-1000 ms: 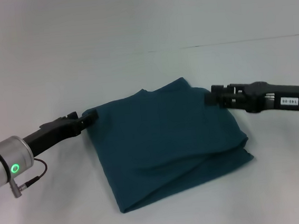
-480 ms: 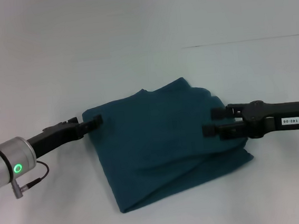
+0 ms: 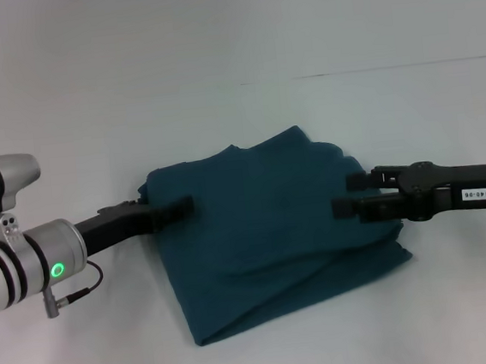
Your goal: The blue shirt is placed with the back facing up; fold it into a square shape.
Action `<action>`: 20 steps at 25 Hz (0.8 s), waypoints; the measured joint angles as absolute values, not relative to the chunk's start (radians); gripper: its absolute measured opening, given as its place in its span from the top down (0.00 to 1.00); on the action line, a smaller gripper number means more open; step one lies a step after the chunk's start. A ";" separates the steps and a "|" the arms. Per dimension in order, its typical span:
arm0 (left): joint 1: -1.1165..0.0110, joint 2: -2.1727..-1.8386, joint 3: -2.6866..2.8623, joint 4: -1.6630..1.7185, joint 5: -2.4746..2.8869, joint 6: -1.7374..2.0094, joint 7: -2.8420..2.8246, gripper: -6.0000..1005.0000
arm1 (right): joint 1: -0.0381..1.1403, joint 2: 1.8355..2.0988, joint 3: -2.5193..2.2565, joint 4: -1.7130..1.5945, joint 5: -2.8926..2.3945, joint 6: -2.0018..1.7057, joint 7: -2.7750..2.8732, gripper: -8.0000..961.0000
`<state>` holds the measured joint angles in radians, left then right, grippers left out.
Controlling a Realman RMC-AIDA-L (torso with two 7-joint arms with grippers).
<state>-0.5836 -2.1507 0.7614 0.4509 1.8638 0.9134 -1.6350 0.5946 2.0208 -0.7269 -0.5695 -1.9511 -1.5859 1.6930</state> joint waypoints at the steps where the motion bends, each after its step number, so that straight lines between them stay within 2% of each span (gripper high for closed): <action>1: -0.585 -2.151 0.761 0.451 1.864 0.913 -1.635 0.14 | 0.594 2.022 -0.721 -0.569 -1.951 -1.586 1.691 0.05; 6: -0.586 -2.154 0.761 0.457 1.863 0.904 -1.634 0.14 | 0.593 2.024 -0.709 -0.569 -1.950 -1.587 1.689 0.05; 11: -0.598 -2.159 0.764 0.455 1.863 0.846 -1.628 0.25 | 0.592 2.026 -0.709 -0.569 -1.949 -1.582 1.687 0.05; 20: -0.621 -2.158 0.787 0.453 1.864 0.841 -1.631 0.53 | 0.592 2.028 -0.698 -0.569 -1.949 -1.584 1.686 0.05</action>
<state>-0.6206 -2.1584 0.7866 0.4526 1.8637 0.8412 -1.6309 0.5921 2.0277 -0.6978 -0.5691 -1.9494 -1.5842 1.6860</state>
